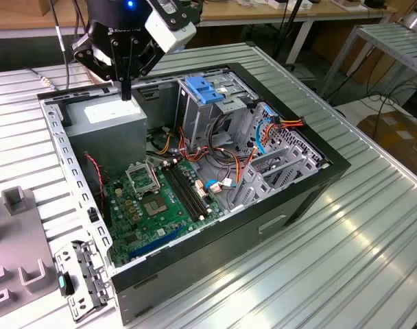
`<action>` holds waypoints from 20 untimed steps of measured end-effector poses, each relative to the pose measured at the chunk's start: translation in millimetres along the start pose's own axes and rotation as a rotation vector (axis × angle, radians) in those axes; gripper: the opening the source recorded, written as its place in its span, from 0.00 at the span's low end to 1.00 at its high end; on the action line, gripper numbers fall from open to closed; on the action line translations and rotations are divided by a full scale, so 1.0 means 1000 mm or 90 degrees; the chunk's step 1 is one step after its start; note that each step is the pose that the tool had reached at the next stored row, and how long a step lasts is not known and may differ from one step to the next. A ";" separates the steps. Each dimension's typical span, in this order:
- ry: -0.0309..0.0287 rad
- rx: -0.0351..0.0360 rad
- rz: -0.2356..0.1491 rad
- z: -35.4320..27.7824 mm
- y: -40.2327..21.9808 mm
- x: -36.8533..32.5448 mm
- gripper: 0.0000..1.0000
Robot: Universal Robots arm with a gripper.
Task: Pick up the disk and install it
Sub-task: 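Reach for the disk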
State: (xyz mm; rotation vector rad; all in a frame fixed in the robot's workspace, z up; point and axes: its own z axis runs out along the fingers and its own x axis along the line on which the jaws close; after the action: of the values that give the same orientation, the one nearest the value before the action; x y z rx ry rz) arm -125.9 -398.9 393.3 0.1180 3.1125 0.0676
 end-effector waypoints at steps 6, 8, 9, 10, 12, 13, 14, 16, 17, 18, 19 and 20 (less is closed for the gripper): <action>0.0000 0.0000 0.000 -0.0002 -0.0005 0.0067 0.11; 0.0000 0.0000 0.000 -0.0002 -0.0006 0.0084 0.11; 0.0000 0.0000 0.000 -0.0003 -0.0007 0.0096 0.11; 0.0000 0.0000 0.000 -0.0003 -0.0008 0.0102 0.11; 0.0000 -0.0001 0.000 -0.0003 -0.0009 0.0117 0.11; 0.0000 0.0000 0.000 -0.0003 -0.0009 0.0122 0.11; 0.0000 0.0000 0.000 -0.0004 -0.0010 0.0128 0.11; 0.0000 0.0000 0.000 -0.0004 -0.0010 0.0137 0.11; 0.0000 0.0000 0.000 -0.0004 -0.0011 0.0142 0.11; 0.0000 0.0000 0.000 -0.0004 -0.0011 0.0148 0.11; 0.0000 0.0000 0.000 -0.0004 -0.0011 0.0152 0.11; 0.0000 0.0000 0.000 -0.0004 -0.0012 0.0160 0.11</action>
State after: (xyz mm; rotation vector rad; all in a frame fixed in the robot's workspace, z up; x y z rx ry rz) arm -141.9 -398.9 393.3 0.1180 3.1125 0.0676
